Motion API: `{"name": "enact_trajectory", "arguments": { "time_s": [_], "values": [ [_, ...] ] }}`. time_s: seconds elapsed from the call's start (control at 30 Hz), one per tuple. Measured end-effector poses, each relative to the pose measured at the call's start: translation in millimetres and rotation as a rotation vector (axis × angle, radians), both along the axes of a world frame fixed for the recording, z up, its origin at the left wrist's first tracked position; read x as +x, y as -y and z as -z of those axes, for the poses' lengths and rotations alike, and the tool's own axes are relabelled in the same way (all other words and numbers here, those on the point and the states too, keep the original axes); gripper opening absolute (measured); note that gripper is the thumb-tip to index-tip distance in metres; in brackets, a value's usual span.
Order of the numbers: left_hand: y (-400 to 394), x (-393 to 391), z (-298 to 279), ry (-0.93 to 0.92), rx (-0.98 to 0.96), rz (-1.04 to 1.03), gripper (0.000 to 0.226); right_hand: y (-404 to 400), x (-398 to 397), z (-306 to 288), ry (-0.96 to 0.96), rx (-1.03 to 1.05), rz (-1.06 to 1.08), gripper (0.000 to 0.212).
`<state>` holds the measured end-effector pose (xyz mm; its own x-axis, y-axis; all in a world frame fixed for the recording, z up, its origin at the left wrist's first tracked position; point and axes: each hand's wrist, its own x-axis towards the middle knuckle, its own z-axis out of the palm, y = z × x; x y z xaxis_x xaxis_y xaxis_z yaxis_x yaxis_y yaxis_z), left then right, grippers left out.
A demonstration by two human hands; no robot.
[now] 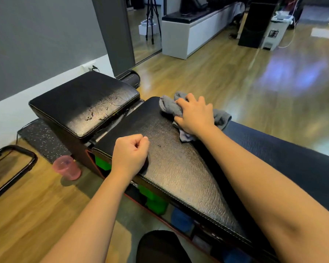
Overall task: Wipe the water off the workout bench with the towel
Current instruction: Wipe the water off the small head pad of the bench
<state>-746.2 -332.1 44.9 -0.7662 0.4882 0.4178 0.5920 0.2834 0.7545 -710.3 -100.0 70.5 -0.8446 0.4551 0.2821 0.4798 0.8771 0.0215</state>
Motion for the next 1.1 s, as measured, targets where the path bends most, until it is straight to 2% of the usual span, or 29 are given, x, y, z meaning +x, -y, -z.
{"name": "enact_trajectory", "arguments": {
  "time_s": [0.1,0.17,0.33,0.47,0.6,0.77,0.87,0.97,1.1],
  "values": [
    [2,1,-1,-0.008,0.004,0.016,0.049,-3,-7,1,0.02,0.033,0.028,0.053],
    [2,1,-2,-0.012,0.005,0.017,0.05,7,3,-2,0.049,0.061,-0.028,0.053],
    [4,-1,-2,0.003,0.057,0.011,0.048,82,73,-2,0.077,0.11,-0.25,0.058],
    [4,-3,-1,0.032,0.068,0.006,0.047,113,128,2,0.045,0.096,-0.322,0.064],
    [2,-3,-1,0.008,0.001,-0.008,0.045,86,108,3,0.013,0.055,-0.269,0.063],
    [3,-3,0,0.009,0.0,0.002,0.044,6,35,1,0.018,0.014,0.017,0.058],
    [2,-3,0,0.0,-0.025,-0.006,0.044,-20,7,-1,0.033,0.022,0.107,0.055],
    [0,-3,0,-0.038,-0.054,-0.013,0.044,-7,14,-2,0.051,0.092,0.068,0.057],
    [-1,-3,1,-0.074,-0.058,-0.011,0.043,48,70,-1,0.071,0.098,-0.102,0.062]
  ]
}}
